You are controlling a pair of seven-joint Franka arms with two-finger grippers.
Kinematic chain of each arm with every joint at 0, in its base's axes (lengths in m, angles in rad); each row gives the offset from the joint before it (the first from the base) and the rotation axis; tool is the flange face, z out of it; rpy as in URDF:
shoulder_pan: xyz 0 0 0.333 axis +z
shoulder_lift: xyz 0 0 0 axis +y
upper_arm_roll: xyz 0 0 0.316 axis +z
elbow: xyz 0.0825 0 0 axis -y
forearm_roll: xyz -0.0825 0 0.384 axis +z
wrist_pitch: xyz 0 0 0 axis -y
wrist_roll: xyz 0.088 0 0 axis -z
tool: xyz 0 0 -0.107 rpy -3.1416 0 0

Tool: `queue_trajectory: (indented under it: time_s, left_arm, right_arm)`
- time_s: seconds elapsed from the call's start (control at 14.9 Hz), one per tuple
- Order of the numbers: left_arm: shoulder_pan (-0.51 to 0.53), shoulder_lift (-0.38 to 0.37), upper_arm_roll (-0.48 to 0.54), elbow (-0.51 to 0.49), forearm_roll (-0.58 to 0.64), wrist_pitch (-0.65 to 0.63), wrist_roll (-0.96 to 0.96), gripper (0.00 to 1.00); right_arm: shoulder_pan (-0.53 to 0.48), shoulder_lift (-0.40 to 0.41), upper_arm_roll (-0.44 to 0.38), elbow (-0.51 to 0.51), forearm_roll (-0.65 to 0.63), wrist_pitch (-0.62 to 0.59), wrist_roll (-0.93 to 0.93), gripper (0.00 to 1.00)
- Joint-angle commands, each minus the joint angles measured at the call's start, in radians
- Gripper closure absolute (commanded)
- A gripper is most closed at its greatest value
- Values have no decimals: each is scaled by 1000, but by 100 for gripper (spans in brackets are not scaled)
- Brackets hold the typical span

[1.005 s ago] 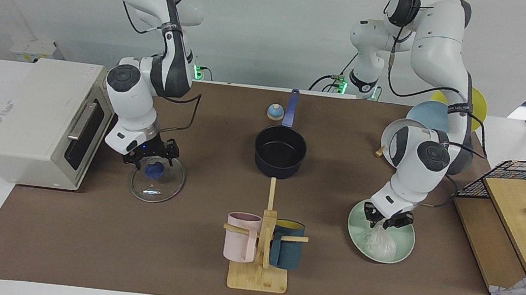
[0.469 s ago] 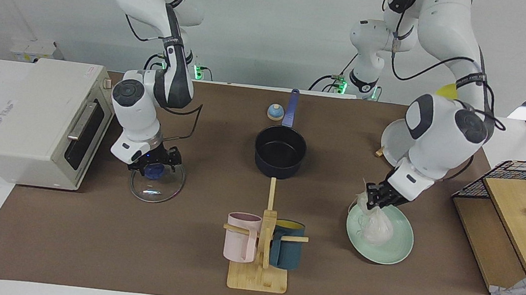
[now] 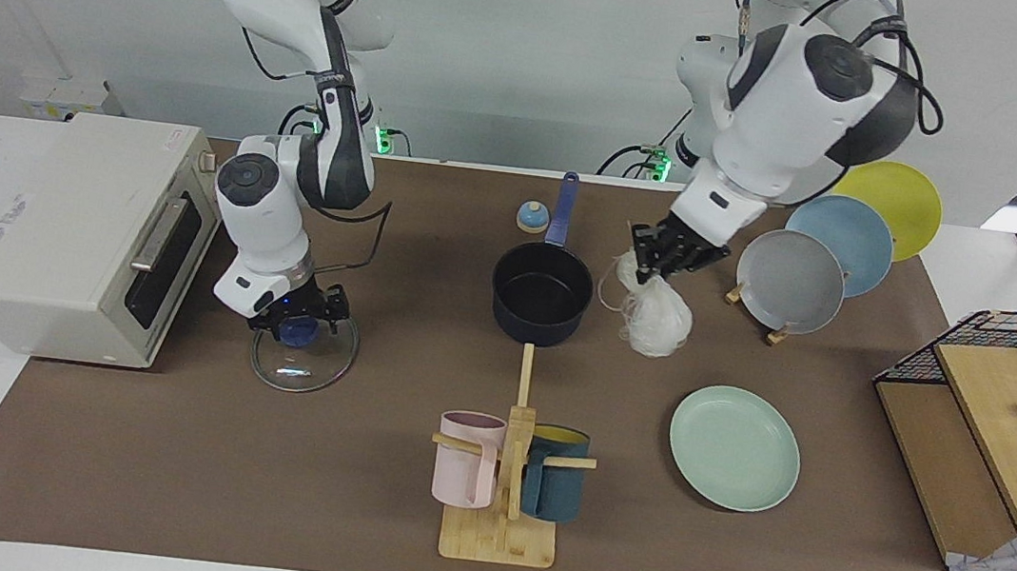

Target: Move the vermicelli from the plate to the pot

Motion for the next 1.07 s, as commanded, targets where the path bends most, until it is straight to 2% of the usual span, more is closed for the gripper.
queue_trajectory:
  time_s: [0.0, 0.27, 0.6, 0.74, 1.0]
  left_arm:
    - [-110, -96, 18, -214, -19, 93, -56, 100]
    - [-199, -75, 20, -344, -20, 245, -95, 100]
    - [-211, -53, 20, -437, -20, 388, -92, 100]
    - [-224, -18, 21, -441, -19, 426, -95, 100]
    - [-222, 1, 23, -457, -8, 463, -67, 100]
  right_arm:
    - [-14, -5, 5, 4, 0, -20, -45, 23]
    - [-15, -5, 3, 7, 0, -26, -55, 39]
    - [-15, -4, 5, 30, 0, -51, -55, 48]
    - [-5, -4, 5, 71, 0, -103, -52, 49]
    - [4, -7, 6, 116, 0, -169, -46, 51]
